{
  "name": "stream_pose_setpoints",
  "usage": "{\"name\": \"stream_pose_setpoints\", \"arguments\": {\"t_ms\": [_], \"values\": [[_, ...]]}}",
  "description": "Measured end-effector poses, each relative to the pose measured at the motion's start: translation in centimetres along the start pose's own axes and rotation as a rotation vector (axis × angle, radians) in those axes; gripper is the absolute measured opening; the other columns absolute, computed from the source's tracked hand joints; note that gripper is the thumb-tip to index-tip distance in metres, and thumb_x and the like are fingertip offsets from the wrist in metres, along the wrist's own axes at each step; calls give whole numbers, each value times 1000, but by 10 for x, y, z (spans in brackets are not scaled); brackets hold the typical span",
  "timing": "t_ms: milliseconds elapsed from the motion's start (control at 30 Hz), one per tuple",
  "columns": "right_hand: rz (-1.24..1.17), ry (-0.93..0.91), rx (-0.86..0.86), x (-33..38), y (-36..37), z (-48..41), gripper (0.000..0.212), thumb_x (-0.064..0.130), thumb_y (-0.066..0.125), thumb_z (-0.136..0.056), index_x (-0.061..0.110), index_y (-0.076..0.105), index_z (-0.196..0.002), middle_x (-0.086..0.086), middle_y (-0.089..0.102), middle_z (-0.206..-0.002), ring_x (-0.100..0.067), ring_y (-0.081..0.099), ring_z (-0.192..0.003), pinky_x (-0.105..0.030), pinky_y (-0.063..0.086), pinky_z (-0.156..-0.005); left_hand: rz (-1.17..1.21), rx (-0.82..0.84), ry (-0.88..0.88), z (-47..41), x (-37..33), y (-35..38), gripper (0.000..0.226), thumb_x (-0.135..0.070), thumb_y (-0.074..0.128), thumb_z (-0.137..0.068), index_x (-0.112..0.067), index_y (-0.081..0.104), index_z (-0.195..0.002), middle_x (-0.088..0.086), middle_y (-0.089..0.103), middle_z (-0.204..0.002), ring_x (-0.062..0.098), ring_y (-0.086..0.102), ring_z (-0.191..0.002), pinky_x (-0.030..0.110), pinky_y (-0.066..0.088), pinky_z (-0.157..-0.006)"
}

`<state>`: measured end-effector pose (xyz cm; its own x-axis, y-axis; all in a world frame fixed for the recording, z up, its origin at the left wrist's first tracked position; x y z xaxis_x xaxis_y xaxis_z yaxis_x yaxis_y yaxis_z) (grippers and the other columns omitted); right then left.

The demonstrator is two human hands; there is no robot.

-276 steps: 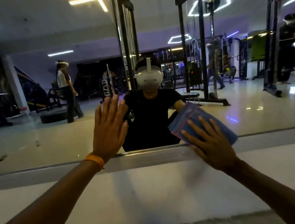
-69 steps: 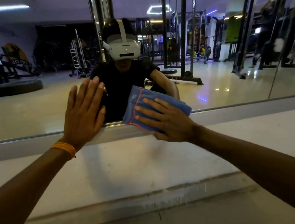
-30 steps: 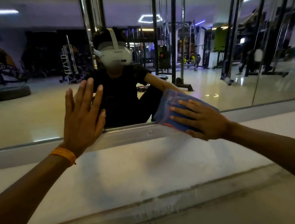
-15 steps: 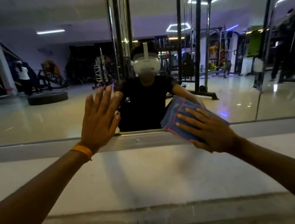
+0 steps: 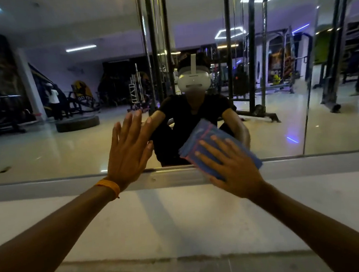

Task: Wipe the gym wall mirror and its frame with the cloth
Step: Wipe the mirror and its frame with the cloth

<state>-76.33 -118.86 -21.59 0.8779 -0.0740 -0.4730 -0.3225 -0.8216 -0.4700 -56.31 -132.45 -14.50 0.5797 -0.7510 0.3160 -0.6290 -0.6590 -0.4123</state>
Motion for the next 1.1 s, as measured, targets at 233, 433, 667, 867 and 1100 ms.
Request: {"name": "stream_pose_setpoints", "arguments": {"t_ms": [233, 433, 667, 867, 1100], "values": [[-54, 548, -243, -87, -41, 28, 66, 47, 44, -104, 14, 35, -160, -15, 21, -170, -41, 10, -158, -58, 7, -127, -32, -1, 40, 2, 7, 5, 64, -38, 31, -107, -2, 28, -160, 23, 10, -171, 44, 11, -157, 67, 10, -125], [54, -82, -65, 10, 0, -22, 61, 47, 35, -107, 21, 29, -162, -10, 24, -169, -32, 15, -158, -50, 10, -128, -18, -27, 53, 2, 10, 7, 63, -36, 36, -106, -6, 27, -161, 20, 10, -171, 41, 11, -158, 64, 8, -126], [-7, 351, -192, -55, -37, 0, 62, 43, 43, -105, 15, 35, -160, -14, 25, -169, -38, 10, -158, -59, 10, -127, 68, -47, 31, 2, 11, 7, 61, -35, 33, -108, -8, 26, -162, 18, 9, -172, 39, 8, -159, 66, 9, -125], [51, -249, 102, 23, 6, -10, 58, 42, 39, -106, 20, 36, -160, -10, 30, -168, -34, 16, -158, -53, 16, -127, 80, -88, 31, 11, 17, 4, 61, -32, 36, -108, -12, 25, -163, 16, 12, -172, 36, 9, -159, 59, 9, -127], [69, -168, 111, 10, -8, -5, 60, 45, 38, -106, 22, 28, -161, -13, 31, -166, -38, 19, -156, -55, 11, -127, 94, -120, -115, 52, 86, -1, 63, -32, 36, -107, -11, 20, -164, 19, 8, -172, 42, 9, -158, 65, 9, -125]]}}
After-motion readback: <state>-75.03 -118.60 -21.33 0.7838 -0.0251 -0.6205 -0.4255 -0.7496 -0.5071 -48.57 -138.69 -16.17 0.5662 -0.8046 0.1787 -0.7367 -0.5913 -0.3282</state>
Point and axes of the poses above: each hand's wrist, its own z-axis away from the middle knuckle, its own y-axis out of the palm, x = y × z, the point moved 9 cm from there along -z, towards the middle knuckle
